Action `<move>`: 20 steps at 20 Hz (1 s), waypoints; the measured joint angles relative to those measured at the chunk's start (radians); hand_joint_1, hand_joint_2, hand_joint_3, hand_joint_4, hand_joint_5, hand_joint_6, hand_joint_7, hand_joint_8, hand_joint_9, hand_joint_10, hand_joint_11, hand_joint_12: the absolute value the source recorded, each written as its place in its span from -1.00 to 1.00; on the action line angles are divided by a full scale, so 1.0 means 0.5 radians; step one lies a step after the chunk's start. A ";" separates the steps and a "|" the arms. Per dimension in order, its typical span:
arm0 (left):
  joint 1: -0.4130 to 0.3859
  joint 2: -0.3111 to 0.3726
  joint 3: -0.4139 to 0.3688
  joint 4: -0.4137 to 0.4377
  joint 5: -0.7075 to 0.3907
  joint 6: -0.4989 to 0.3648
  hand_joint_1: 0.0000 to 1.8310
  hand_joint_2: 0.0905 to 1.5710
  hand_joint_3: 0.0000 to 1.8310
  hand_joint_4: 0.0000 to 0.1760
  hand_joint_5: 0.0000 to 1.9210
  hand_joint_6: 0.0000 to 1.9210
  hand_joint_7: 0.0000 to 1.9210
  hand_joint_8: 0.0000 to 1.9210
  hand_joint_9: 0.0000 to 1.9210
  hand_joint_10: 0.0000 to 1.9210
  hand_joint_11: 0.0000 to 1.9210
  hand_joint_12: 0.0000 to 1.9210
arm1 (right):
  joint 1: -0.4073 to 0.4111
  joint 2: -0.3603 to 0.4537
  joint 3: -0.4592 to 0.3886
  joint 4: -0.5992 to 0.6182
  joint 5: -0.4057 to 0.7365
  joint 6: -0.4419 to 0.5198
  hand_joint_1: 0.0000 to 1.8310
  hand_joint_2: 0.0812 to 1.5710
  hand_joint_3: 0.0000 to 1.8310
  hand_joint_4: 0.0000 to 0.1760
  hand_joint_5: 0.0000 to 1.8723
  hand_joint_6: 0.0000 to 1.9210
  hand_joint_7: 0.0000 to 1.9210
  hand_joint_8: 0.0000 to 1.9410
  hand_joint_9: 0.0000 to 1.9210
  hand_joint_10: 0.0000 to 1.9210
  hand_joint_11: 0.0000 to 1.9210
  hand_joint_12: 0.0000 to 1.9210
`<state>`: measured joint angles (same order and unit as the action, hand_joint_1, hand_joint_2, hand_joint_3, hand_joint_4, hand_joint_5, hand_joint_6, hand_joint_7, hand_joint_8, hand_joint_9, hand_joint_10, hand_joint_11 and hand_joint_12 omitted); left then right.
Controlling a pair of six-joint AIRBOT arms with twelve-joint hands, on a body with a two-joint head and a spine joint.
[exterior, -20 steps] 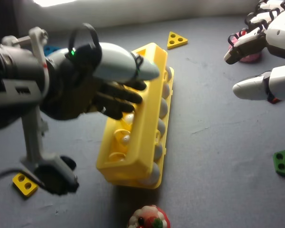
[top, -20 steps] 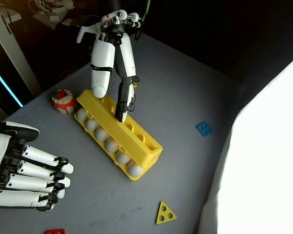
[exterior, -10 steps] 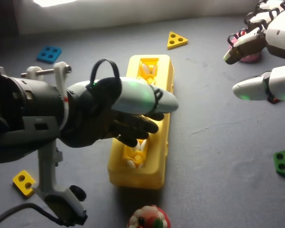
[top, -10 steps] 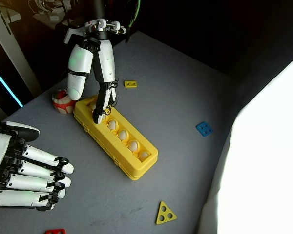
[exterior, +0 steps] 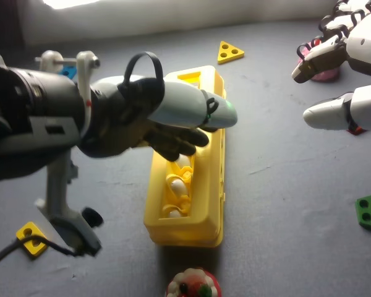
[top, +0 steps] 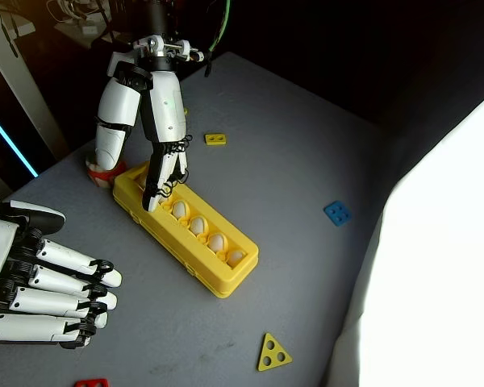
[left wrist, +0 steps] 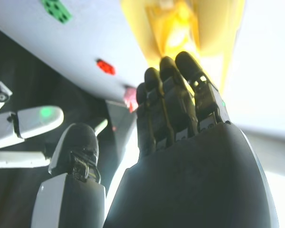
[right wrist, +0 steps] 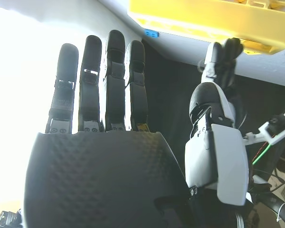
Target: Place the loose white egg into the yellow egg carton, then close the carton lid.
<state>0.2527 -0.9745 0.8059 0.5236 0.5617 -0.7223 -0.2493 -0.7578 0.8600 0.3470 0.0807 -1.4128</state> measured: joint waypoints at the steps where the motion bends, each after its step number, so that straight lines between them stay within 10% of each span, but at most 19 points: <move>1: -0.011 0.000 0.015 -0.001 0.005 0.062 -0.63 0.65 -1.00 -1.00 -0.59 -1.00 -0.53 -0.99 -0.56 -0.99 -1.00 0.13 | -0.001 0.000 0.000 -0.001 0.001 0.000 -0.81 0.49 -1.00 -1.00 -0.44 -0.70 -0.32 -0.99 -0.74 -0.06 -1.00 0.63; 10: -0.156 0.006 0.247 -0.376 0.076 1.466 -0.78 0.68 -0.99 -1.00 -0.54 -0.98 -0.45 -0.98 -0.49 -0.96 -1.00 0.30 | 0.000 0.000 0.000 0.000 0.009 0.000 -0.85 0.51 -1.00 -1.00 -0.43 -0.53 -0.14 -0.90 -0.59 0.20 -0.98 0.82; 13: -0.276 0.006 0.361 -0.378 0.140 2.006 -0.80 0.66 -1.00 -1.00 -0.49 -0.97 -0.37 -0.96 -0.43 -0.92 -1.00 0.46 | -0.001 0.000 0.000 0.000 0.009 0.000 -0.85 0.51 -1.00 -1.00 -0.42 -0.30 -0.22 -0.44 -0.52 0.38 -0.82 0.92; 17: -0.410 0.019 0.361 -0.108 0.192 2.202 -0.82 0.64 -1.00 -1.00 -0.35 -0.96 -0.24 -0.90 -0.62 -0.06 -0.99 0.72 | 0.000 0.000 0.000 0.000 0.011 0.000 -0.86 0.51 -1.00 -1.00 -0.26 -0.12 -0.26 0.04 -0.47 0.55 -0.64 1.00; 20: -0.482 0.040 0.304 0.130 0.198 2.213 -0.87 0.62 -1.00 -1.00 -0.21 -0.92 -0.16 -0.61 -0.48 0.08 -0.84 0.73 | 0.000 0.000 0.000 -0.001 0.011 0.000 -0.87 0.51 -1.00 -1.00 -0.14 -0.04 -0.22 0.25 -0.44 0.62 -0.58 1.00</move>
<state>0.0116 -0.9546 0.9577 0.5884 0.6609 0.3843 -0.2493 -0.7578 0.8600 0.3466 0.0860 -1.4128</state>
